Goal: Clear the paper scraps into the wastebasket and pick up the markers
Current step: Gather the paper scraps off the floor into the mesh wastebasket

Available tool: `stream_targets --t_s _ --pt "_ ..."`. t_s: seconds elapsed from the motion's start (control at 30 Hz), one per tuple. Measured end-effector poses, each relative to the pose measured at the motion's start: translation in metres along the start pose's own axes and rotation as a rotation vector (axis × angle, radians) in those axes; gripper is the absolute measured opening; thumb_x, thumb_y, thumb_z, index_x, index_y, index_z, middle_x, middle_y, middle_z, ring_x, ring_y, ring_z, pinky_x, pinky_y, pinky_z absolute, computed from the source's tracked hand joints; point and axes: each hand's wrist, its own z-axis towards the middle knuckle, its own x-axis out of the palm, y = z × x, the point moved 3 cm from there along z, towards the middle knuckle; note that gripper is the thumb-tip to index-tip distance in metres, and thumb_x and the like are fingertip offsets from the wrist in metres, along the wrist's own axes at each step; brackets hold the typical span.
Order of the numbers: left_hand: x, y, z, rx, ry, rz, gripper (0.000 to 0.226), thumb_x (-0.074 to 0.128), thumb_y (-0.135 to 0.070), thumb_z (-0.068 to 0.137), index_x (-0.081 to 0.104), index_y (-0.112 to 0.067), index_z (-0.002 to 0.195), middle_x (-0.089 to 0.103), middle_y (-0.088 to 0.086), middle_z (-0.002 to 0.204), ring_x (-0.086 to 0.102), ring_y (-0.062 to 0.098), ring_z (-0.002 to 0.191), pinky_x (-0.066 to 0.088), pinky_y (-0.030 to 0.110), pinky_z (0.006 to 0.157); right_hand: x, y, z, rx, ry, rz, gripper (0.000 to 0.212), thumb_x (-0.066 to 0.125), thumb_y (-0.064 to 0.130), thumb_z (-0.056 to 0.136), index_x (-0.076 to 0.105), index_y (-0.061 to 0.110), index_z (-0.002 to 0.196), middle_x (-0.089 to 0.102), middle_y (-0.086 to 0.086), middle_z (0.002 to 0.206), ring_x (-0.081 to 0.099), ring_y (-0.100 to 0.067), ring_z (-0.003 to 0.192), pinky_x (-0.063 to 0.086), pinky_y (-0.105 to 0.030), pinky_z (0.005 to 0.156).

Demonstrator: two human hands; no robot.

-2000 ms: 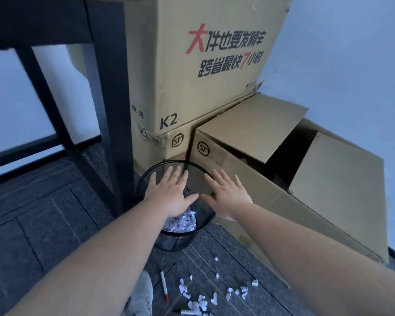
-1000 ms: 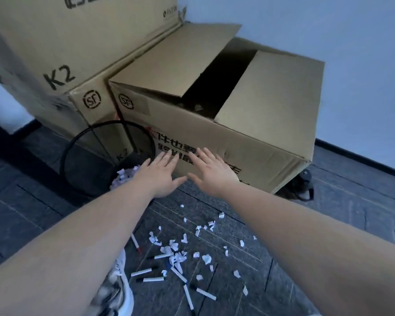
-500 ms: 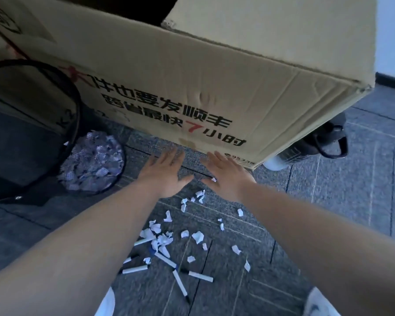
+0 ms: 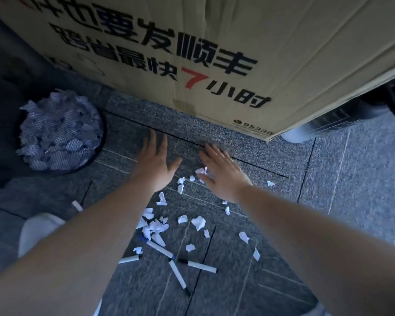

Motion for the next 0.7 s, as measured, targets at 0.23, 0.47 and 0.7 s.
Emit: stream_targets --t_s 0.23,0.47,0.7 --pt "0.045 -0.019 -0.049 0.298 0.080 -0.008 0.075 0.020 -0.058 0.091 -0.009 -0.019 0.148 -0.024 -0.006 0.154 -0.014 0.013 0.143 0.010 0.037 0.116 0.034 0.020 -0.052 -0.189 0.015 0.013 0.054 0.034 0.040 0.098 0.028 0.014 0.145 0.024 -0.007 0.153 0.016 -0.022 0.143 0.017 -0.047 0.116" --pt "0.044 -0.015 -0.055 0.415 -0.096 0.254 0.083 -0.007 -0.067 0.084 -0.001 -0.015 0.148 -0.010 0.004 0.156 -0.008 0.023 0.143 -0.001 0.042 0.115 0.011 -0.030 -0.076 0.155 -0.221 0.027 0.061 0.026 0.053 0.095 0.017 0.024 0.148 0.013 0.000 0.155 0.005 -0.018 0.144 0.008 -0.050 0.117" --pt "0.036 0.006 -0.030 0.047 -0.123 0.186 0.085 0.006 -0.072 0.080 -0.008 -0.024 0.148 -0.018 0.005 0.156 -0.011 0.038 0.142 0.006 0.052 0.116 0.027 -0.058 -0.082 0.286 -0.233 0.093 0.069 0.024 0.060 0.092 0.016 0.022 0.149 0.007 -0.004 0.157 -0.003 -0.019 0.145 0.000 -0.045 0.117"
